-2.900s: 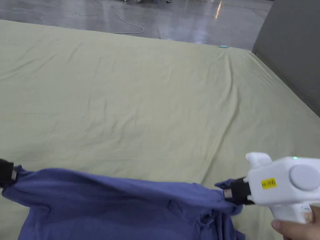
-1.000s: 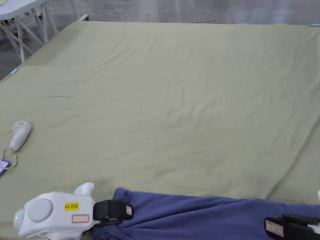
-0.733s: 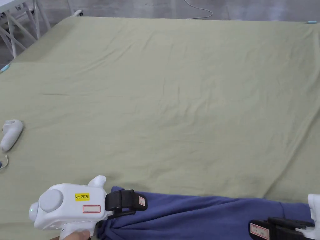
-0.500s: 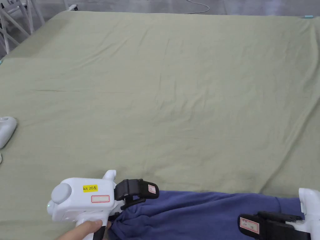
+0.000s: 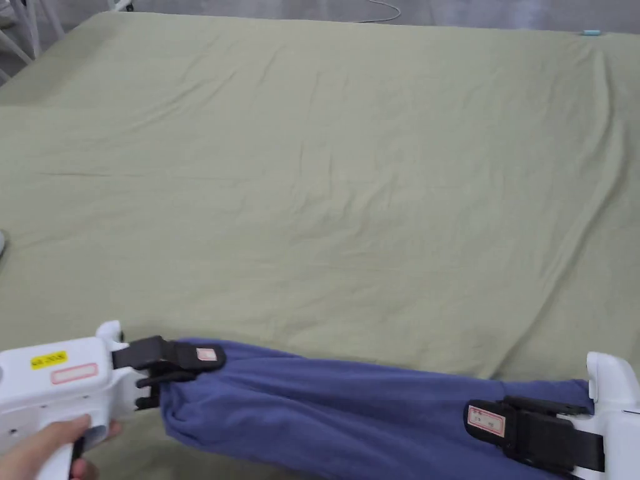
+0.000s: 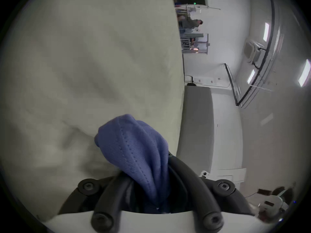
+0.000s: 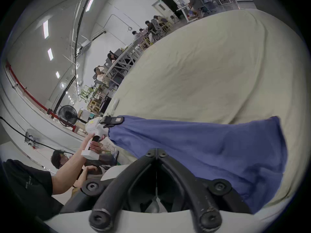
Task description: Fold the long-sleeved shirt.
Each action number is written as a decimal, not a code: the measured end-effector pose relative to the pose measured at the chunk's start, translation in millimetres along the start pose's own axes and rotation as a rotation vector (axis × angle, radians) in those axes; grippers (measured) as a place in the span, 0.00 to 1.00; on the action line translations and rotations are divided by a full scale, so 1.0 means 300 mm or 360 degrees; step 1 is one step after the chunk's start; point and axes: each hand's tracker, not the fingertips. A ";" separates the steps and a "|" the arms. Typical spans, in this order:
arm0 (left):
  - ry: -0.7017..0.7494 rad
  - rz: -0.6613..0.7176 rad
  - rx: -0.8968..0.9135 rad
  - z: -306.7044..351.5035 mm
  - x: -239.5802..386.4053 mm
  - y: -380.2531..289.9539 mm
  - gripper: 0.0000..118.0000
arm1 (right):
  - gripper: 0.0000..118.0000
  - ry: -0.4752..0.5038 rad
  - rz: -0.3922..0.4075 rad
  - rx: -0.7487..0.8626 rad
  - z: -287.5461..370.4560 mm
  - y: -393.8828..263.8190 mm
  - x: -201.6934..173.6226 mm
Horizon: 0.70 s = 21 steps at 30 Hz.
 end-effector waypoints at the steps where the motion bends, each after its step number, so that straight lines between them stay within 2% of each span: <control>1: 0.0065 -0.0062 0.0026 0.038 0.031 0.020 0.00 | 0.00 0.0010 -0.0006 0.0008 0.001 0.007 -0.002; 10: 0.0351 -0.0066 0.0259 0.400 0.019 0.186 0.00 | 0.00 0.0028 0.0029 0.0027 -0.012 0.026 -0.027; 15: 0.0515 -0.0059 0.0448 0.562 0.038 0.181 0.00 | 0.00 0.0000 0.0074 0.0014 -0.034 0.030 -0.056; 19: 0.0769 -0.0109 0.0485 0.488 0.168 0.056 0.00 | 0.00 -0.0038 0.0079 0.0010 -0.048 0.037 -0.082; 21: 0.0861 -0.0254 0.0463 0.394 0.281 -0.008 0.00 | 0.00 -0.0073 0.0086 0.0004 -0.049 0.041 -0.101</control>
